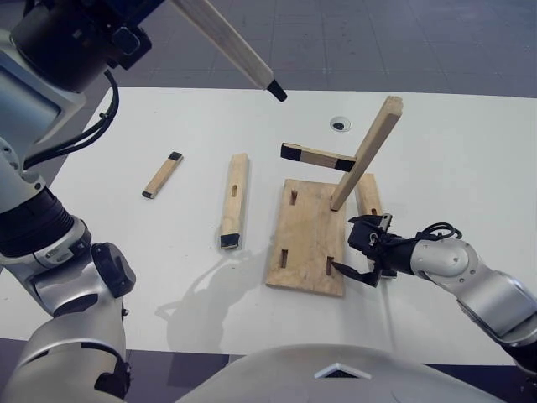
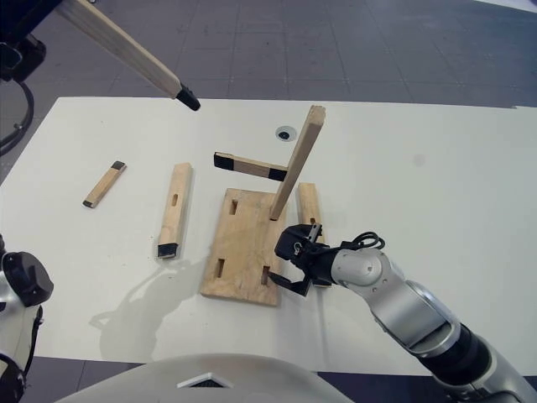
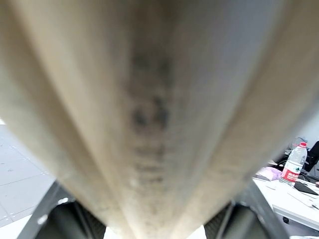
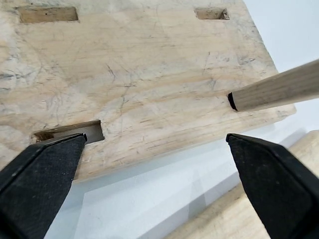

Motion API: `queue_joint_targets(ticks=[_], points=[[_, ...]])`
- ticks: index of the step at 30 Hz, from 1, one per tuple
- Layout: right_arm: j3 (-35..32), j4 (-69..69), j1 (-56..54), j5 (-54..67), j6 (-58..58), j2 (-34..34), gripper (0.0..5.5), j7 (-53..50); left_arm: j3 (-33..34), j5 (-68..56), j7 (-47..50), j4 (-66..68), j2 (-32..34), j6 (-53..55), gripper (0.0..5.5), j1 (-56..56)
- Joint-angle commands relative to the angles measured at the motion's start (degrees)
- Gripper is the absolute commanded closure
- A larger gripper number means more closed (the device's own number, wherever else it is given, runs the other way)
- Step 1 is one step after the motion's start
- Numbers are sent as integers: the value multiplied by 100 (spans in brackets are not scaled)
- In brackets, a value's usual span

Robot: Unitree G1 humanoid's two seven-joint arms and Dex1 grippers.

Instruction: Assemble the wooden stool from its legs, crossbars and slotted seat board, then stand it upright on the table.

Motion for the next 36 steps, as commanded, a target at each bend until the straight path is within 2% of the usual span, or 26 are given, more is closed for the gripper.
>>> queue_joint_targets(ticks=[1,7,10,12,19,23,29,34,36], points=[[33,233,127,-166,76,-573,32,373,-12,-63,10,-86,29,-22,345,247],[-412,1276,-367,-419,-827,-939,32,939,109,-170,-288,-100,312,48,345,631],[-511,1577,-536,-502,-1068,-881,32,1131,140,-447,-399,-276,421,147,345,833],[-514,1545,-488,-540,-1084,-778,32,1170,128,-634,-167,-555,450,186,345,1029],[-629,1423,-277,-580,-1024,-659,32,1182,225,-1703,2100,-2482,356,-477,345,2033],[-702,1416,-171,-614,-991,-541,32,1117,181,-2247,2540,-2979,658,-814,345,2631],[-734,1393,-66,-676,-986,-429,32,1059,131,-2378,2272,-3285,1228,-922,345,3270],[-747,1386,-66,-726,-959,-338,32,1037,-251,-1487,1789,-3364,1473,-781,345,4026],[-754,1392,-83,-734,-957,-312,32,1036,-384,-882,1528,-3172,1217,-1027,345,4249]])
